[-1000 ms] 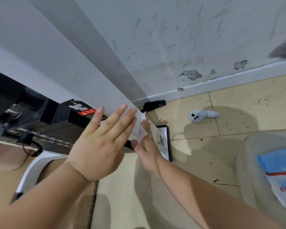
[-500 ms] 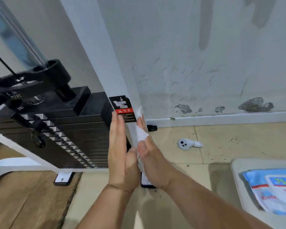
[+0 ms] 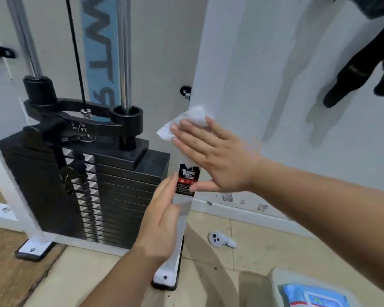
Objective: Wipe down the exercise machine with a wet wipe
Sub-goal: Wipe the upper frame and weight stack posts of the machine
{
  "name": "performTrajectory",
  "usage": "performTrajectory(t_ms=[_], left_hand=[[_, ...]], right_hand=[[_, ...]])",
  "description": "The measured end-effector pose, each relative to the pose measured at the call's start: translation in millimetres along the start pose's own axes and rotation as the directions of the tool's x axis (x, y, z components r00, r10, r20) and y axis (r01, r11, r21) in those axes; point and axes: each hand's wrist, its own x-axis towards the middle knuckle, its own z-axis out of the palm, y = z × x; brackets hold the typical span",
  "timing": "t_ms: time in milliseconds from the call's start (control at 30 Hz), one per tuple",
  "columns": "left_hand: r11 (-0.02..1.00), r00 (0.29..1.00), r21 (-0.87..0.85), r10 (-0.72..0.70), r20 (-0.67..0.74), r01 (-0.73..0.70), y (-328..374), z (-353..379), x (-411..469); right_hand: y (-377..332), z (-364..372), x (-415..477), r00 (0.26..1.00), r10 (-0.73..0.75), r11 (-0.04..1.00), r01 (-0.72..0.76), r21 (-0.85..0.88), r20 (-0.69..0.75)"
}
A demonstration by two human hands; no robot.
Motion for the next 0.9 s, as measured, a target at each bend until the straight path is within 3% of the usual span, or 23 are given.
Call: performTrajectory(t_ms=[67, 133, 300, 400, 500, 567, 667, 733, 800, 900], left_hand=[[0.999, 0.999, -0.033, -0.023, 0.027, 0.024, 5, -1, -1], [0.998, 0.999, -0.04, -0.039, 0.023, 0.04, 9, 0, -1], [0.989, 0.995, -0.123, -0.087, -0.058, 0.079, 16, -2, 2], [0.98, 0.991, -0.165, -0.124, -0.049, 0.115, 14, -6, 4], [0.987, 0.988, -0.093, -0.137, -0.076, 0.13, 11, -11, 2], [0.993, 0.987, -0.005, -0.122, -0.1, 0.122, 12, -13, 1], [0.991, 0.992, 0.096, -0.087, -0.095, 0.096, 14, -12, -1], [0.987, 0.994, 0.144, -0.06, -0.094, 0.073, 12, -9, -1], [0.986, 0.994, 0.152, -0.052, -0.093, 0.066, 8, -6, -2], [0.971, 0.986, 0.239, 0.029, -0.165, 0.011, 4, -8, -4]], right_hand=[[36, -20, 12, 0.998, -0.063, 0.99, 0.058, -0.125, -0.031], [65, -39, 25, 0.991, -0.013, 0.979, -0.015, -0.205, -0.135], [57, -32, 27, 0.972, 0.115, 0.966, -0.157, -0.206, -0.203], [19, 0, 5, 0.999, -0.03, 0.983, 0.021, -0.182, -0.043], [23, 2, -5, 0.975, -0.203, 0.962, 0.216, -0.165, 0.09], [43, -13, 2, 0.989, -0.147, 0.97, 0.146, -0.196, 0.011], [70, -36, 14, 0.978, 0.092, 0.961, -0.136, -0.241, -0.187], [66, -35, 16, 0.955, 0.199, 0.948, -0.244, -0.204, -0.22], [43, -18, 9, 0.976, 0.147, 0.969, -0.175, -0.173, -0.163], [16, 8, -6, 0.985, -0.163, 0.967, 0.17, -0.188, 0.053]])
